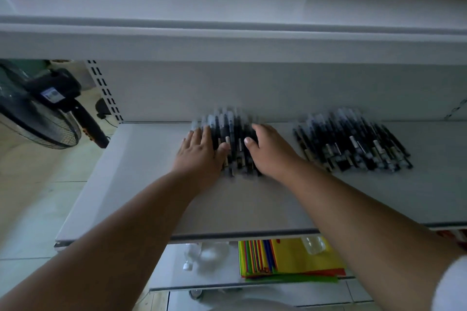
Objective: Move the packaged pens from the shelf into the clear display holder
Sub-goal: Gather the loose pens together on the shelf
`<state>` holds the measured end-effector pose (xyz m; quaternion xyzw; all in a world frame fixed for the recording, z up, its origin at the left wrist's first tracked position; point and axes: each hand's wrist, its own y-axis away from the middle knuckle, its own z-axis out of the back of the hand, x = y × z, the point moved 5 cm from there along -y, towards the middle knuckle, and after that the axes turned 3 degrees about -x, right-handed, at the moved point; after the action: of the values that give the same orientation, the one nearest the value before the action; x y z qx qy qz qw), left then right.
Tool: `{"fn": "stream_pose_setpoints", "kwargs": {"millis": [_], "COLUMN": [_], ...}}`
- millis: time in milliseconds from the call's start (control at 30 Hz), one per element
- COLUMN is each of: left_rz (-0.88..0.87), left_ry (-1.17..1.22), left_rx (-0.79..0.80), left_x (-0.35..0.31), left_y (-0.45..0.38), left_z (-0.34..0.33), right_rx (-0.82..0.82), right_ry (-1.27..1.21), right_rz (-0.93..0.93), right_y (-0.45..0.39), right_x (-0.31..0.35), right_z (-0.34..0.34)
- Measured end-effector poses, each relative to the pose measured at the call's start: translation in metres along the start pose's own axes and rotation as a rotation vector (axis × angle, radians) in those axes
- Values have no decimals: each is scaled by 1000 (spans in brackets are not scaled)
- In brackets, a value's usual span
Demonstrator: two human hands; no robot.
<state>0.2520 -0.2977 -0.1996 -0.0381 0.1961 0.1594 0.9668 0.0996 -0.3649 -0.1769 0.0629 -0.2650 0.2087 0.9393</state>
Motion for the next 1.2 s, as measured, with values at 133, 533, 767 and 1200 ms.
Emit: {"fn": "stream_pose_setpoints", "kwargs": {"millis": [133, 533, 767, 1200], "left_rz": [-38, -49, -19, 84], "left_ry": [27, 81, 102, 260], "left_rx": [51, 78, 38, -40], "left_x": [-27, -95, -131, -154], "left_y": [2, -6, 0, -5], "left_z": [-10, -37, -50, -55], "right_rx": [-31, -81, -226, -166], "right_ry": [21, 82, 164, 263], "right_rz": [-17, 22, 107, 77], "right_y": [-1, 11, 20, 3], "right_x": [-6, -57, -108, -176], "right_z": [9, 67, 114, 140]}}
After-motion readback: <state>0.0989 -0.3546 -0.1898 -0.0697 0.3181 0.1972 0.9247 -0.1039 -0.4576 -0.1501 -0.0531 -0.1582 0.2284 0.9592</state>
